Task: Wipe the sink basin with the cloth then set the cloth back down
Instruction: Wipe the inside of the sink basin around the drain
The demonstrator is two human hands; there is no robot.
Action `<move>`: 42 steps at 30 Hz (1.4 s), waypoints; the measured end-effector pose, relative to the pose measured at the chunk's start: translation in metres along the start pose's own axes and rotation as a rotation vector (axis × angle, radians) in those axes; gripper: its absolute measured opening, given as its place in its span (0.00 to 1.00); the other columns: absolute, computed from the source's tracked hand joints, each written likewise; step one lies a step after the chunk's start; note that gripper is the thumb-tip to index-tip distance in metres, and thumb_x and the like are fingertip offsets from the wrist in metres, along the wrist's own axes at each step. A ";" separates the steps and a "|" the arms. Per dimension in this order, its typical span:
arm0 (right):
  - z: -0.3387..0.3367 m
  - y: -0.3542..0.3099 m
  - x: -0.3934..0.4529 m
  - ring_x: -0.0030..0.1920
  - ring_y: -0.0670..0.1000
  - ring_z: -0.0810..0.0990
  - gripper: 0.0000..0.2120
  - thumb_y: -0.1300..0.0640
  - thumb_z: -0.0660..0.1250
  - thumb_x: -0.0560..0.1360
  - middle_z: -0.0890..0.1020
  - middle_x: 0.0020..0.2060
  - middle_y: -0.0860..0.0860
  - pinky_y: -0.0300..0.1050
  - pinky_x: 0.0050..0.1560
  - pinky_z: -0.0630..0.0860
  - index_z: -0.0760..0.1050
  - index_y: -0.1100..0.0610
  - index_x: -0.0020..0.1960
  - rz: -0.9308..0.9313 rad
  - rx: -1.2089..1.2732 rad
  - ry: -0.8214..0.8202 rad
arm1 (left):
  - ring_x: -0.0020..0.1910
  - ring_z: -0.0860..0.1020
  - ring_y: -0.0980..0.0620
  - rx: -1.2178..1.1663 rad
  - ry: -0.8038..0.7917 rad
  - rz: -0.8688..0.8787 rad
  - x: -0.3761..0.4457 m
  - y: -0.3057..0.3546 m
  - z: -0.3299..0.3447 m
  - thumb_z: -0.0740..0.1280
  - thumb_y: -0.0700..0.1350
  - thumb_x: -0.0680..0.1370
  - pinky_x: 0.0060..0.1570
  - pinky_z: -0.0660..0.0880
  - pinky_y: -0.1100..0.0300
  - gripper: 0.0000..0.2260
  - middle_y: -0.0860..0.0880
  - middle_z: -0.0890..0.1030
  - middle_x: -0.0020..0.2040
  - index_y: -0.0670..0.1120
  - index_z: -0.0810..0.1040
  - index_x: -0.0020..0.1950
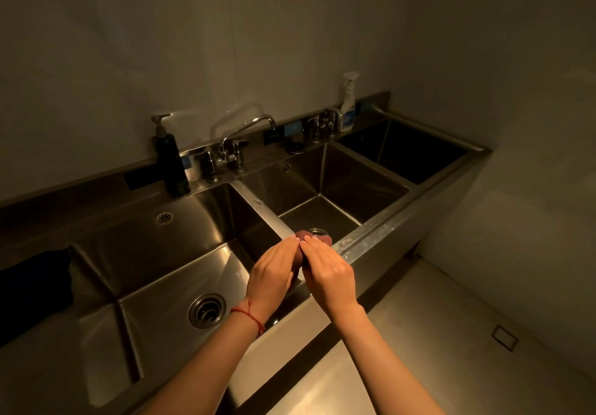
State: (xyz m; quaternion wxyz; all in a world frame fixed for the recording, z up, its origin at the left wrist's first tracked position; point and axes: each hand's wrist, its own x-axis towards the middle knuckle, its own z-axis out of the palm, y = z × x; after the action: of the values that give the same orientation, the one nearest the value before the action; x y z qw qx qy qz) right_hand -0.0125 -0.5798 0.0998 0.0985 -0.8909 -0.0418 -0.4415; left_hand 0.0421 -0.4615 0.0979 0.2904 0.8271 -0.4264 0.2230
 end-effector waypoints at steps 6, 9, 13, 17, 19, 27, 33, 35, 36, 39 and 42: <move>0.009 0.037 0.006 0.51 0.53 0.83 0.18 0.63 0.77 0.65 0.85 0.49 0.57 0.46 0.51 0.80 0.80 0.62 0.53 0.025 -0.050 -0.054 | 0.49 0.84 0.53 -0.038 -0.012 0.202 0.035 -0.020 0.031 0.73 0.38 0.71 0.58 0.78 0.61 0.07 0.47 0.84 0.46 0.42 0.82 0.48; 0.016 0.056 0.014 0.52 0.52 0.83 0.20 0.62 0.78 0.64 0.84 0.50 0.56 0.45 0.53 0.78 0.80 0.61 0.54 0.044 -0.075 -0.084 | 0.45 0.83 0.55 -0.082 -0.048 0.217 0.056 -0.028 0.046 0.74 0.38 0.72 0.51 0.81 0.61 0.05 0.49 0.83 0.43 0.44 0.82 0.46; 0.026 0.081 0.025 0.52 0.54 0.83 0.21 0.61 0.78 0.63 0.84 0.50 0.57 0.48 0.51 0.79 0.80 0.61 0.55 0.081 -0.088 -0.126 | 0.45 0.83 0.55 -0.072 -0.080 0.241 0.082 -0.041 0.062 0.73 0.39 0.73 0.51 0.81 0.59 0.03 0.49 0.83 0.43 0.45 0.82 0.46; 0.040 0.102 0.037 0.51 0.56 0.83 0.24 0.60 0.80 0.61 0.84 0.50 0.58 0.52 0.50 0.80 0.80 0.61 0.55 0.113 -0.131 -0.198 | 0.50 0.85 0.50 -0.025 -0.122 0.245 0.105 -0.058 0.076 0.78 0.37 0.68 0.51 0.82 0.54 0.13 0.45 0.86 0.48 0.41 0.84 0.52; 0.049 0.111 0.042 0.51 0.56 0.83 0.24 0.58 0.79 0.61 0.84 0.50 0.57 0.52 0.51 0.79 0.79 0.60 0.56 0.123 -0.155 -0.221 | 0.50 0.85 0.47 0.000 -0.109 0.259 0.115 -0.067 0.084 0.80 0.36 0.63 0.50 0.83 0.52 0.19 0.43 0.86 0.48 0.39 0.84 0.52; 0.080 0.149 0.045 0.56 0.57 0.81 0.24 0.50 0.74 0.67 0.82 0.56 0.57 0.54 0.55 0.77 0.76 0.58 0.60 0.182 -0.218 -0.358 | 0.48 0.85 0.45 -0.031 -0.164 0.250 0.143 -0.088 0.116 0.82 0.35 0.58 0.47 0.83 0.51 0.23 0.42 0.86 0.48 0.37 0.84 0.52; 0.088 0.181 0.045 0.59 0.58 0.78 0.21 0.49 0.67 0.74 0.79 0.59 0.58 0.55 0.58 0.74 0.73 0.58 0.63 0.283 -0.147 -0.448 | 0.48 0.85 0.43 0.009 -0.210 0.133 0.156 -0.094 0.137 0.81 0.31 0.55 0.45 0.83 0.47 0.26 0.40 0.86 0.48 0.35 0.83 0.52; 0.089 0.193 0.043 0.61 0.59 0.77 0.21 0.49 0.65 0.75 0.78 0.61 0.59 0.55 0.61 0.72 0.72 0.59 0.64 0.297 -0.118 -0.474 | 0.48 0.85 0.42 0.045 -0.218 0.087 0.159 -0.093 0.144 0.81 0.29 0.54 0.45 0.83 0.46 0.27 0.39 0.86 0.49 0.34 0.83 0.52; 0.089 0.200 0.042 0.63 0.59 0.75 0.21 0.49 0.63 0.76 0.77 0.62 0.59 0.55 0.63 0.70 0.71 0.59 0.65 0.299 -0.100 -0.492 | 0.48 0.85 0.42 0.058 -0.219 0.069 0.161 -0.091 0.148 0.81 0.29 0.54 0.44 0.83 0.46 0.27 0.39 0.86 0.48 0.34 0.83 0.52; 0.090 0.222 0.041 0.67 0.58 0.70 0.22 0.48 0.58 0.79 0.73 0.66 0.58 0.54 0.68 0.64 0.68 0.57 0.68 0.303 -0.053 -0.554 | 0.47 0.85 0.43 0.077 -0.219 0.024 0.167 -0.086 0.161 0.81 0.29 0.54 0.44 0.83 0.47 0.26 0.40 0.86 0.48 0.35 0.84 0.52; 0.095 0.242 0.041 0.70 0.57 0.66 0.23 0.47 0.54 0.80 0.69 0.69 0.57 0.53 0.71 0.60 0.65 0.56 0.70 0.340 -0.042 -0.605 | 0.46 0.86 0.43 0.088 -0.234 -0.018 0.173 -0.084 0.174 0.81 0.28 0.53 0.43 0.83 0.47 0.27 0.40 0.86 0.48 0.35 0.84 0.51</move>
State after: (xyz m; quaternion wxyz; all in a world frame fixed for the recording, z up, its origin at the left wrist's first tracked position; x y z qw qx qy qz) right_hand 0.1254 -0.7967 0.0423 0.1356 -0.9774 0.0891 -0.1354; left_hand 0.2258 -0.6388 0.0525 0.2041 0.8631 -0.4399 0.1407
